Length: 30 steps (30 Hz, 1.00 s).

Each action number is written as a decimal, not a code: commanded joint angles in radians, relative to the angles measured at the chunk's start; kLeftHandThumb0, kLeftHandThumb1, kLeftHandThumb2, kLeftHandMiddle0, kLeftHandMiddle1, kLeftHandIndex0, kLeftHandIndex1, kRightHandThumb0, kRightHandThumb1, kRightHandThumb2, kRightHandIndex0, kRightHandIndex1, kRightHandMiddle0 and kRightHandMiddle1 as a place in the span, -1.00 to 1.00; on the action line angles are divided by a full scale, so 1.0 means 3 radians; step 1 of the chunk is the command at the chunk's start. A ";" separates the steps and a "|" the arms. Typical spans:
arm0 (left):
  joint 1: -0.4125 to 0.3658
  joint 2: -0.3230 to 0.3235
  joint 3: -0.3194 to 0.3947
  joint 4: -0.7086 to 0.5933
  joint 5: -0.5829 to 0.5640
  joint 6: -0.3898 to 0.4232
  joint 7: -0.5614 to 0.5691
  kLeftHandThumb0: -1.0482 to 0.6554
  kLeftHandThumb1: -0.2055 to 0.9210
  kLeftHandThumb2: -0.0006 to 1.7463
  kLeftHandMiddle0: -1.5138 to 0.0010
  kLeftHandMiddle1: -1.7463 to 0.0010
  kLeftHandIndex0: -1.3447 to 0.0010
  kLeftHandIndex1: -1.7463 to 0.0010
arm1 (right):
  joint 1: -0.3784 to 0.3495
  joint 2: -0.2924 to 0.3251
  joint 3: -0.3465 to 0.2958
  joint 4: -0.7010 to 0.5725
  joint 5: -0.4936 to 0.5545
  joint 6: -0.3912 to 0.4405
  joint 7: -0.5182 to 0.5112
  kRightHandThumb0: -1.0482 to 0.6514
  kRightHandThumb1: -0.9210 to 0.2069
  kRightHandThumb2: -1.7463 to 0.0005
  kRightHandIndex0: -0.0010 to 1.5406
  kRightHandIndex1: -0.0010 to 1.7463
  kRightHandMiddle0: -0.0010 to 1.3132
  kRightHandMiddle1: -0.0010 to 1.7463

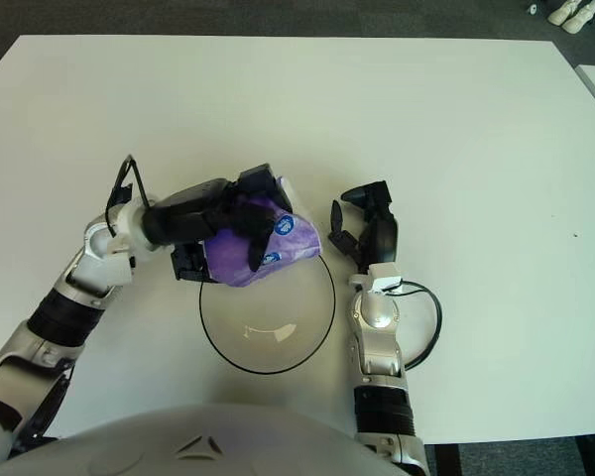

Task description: Put the tissue paper into the plate.

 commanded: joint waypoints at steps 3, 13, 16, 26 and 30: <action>0.0113 0.0011 0.0048 -0.0193 -0.0131 0.0199 0.0002 0.21 -0.33 0.69 0.01 -1.00 0.25 -0.91 | 0.0182 0.0053 -0.0018 0.0043 0.0094 0.0253 -0.0006 -0.23 -0.44 -0.10 -0.22 0.55 -0.41 1.00; -0.0203 -0.0040 -0.0027 0.0477 -0.0392 -0.0281 -0.0452 -0.73 0.96 0.07 0.95 0.19 0.97 0.29 | 0.0185 0.0065 -0.0017 0.0025 0.0139 0.0235 0.0009 -0.23 -0.45 -0.09 -0.21 0.53 -0.41 1.00; -0.0196 -0.0003 0.0001 0.0492 -0.0439 -0.0355 -0.0542 -0.80 0.99 0.11 0.98 0.34 0.99 0.49 | 0.0188 0.0065 -0.0006 0.0022 0.0104 0.0210 -0.0005 -0.23 -0.50 -0.05 -0.21 0.52 -0.44 1.00; -0.0254 0.0106 0.0050 0.0528 -0.0568 -0.0505 -0.0764 -0.91 1.00 0.18 1.00 0.58 1.00 0.79 | 0.0214 0.0062 0.0025 -0.0065 0.0077 0.0315 -0.0004 -0.21 -0.59 0.03 -0.23 0.52 -0.50 1.00; -0.0357 0.0083 -0.0006 0.0623 -0.0652 -0.0669 -0.0910 -0.95 1.00 0.20 1.00 0.60 1.00 0.81 | 0.0206 0.0077 0.0019 -0.0057 0.0073 0.0296 -0.0034 -0.22 -0.52 -0.03 -0.23 0.54 -0.46 1.00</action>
